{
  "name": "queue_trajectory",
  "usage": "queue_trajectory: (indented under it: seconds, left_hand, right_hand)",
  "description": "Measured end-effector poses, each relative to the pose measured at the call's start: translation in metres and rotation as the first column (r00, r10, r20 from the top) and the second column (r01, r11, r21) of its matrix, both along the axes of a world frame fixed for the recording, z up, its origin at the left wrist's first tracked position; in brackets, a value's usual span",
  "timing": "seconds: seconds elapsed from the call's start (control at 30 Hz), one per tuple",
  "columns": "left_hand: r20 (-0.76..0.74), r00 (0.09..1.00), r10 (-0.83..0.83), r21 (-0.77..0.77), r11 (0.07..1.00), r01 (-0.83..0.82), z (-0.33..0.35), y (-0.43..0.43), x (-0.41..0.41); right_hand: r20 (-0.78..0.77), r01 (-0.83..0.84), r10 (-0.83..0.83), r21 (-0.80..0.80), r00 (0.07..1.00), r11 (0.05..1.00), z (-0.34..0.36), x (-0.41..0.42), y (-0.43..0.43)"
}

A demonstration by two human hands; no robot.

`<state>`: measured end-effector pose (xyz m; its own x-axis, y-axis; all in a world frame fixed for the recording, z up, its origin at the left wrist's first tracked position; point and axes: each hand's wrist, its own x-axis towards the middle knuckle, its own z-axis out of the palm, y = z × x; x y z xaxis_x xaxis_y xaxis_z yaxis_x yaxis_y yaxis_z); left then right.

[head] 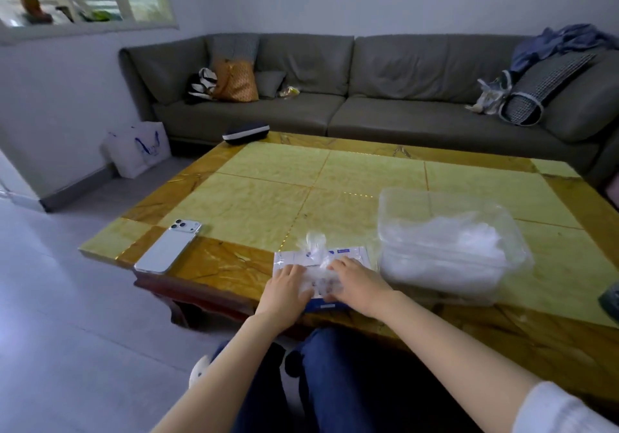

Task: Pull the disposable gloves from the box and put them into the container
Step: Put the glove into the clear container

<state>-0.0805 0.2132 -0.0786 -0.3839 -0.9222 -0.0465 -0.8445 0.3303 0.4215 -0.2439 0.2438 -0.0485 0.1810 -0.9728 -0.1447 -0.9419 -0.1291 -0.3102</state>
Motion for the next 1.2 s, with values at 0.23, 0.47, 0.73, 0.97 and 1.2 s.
queue_trajectory:
  seconds: [0.23, 0.47, 0.73, 0.97, 1.2]
  left_hand:
    - [-0.014, 1.000, -0.011, -0.111, 0.994, 0.009, -0.016, -0.007, 0.001]
    - [0.035, 0.999, -0.015, -0.058, 0.998, 0.017, -0.009, -0.002, -0.001]
    - [0.036, 0.999, -0.010, -0.009, 1.000, 0.011, -0.001, 0.001, -0.002]
    - [0.029, 0.993, -0.114, 0.127, 0.986, 0.109, 0.019, -0.003, -0.002]
    - [-0.438, 0.880, -0.183, -0.050, 0.982, 0.180, 0.071, 0.001, -0.045]
  right_hand:
    - [0.079, 0.077, -0.069, -0.104, 0.994, 0.992, -0.014, 0.001, 0.009]
    - [0.111, 0.180, -0.168, -0.106, 0.979, 0.978, -0.005, 0.003, 0.016]
    - [0.340, 0.381, -0.273, -0.309, 0.900, 0.872, 0.041, -0.006, 0.022]
    - [0.475, 0.479, -0.339, -0.210, 0.812, 0.852, 0.064, -0.024, 0.031]
    - [0.392, 0.479, -0.361, -0.263, 0.846, 0.837, 0.069, -0.045, 0.037]
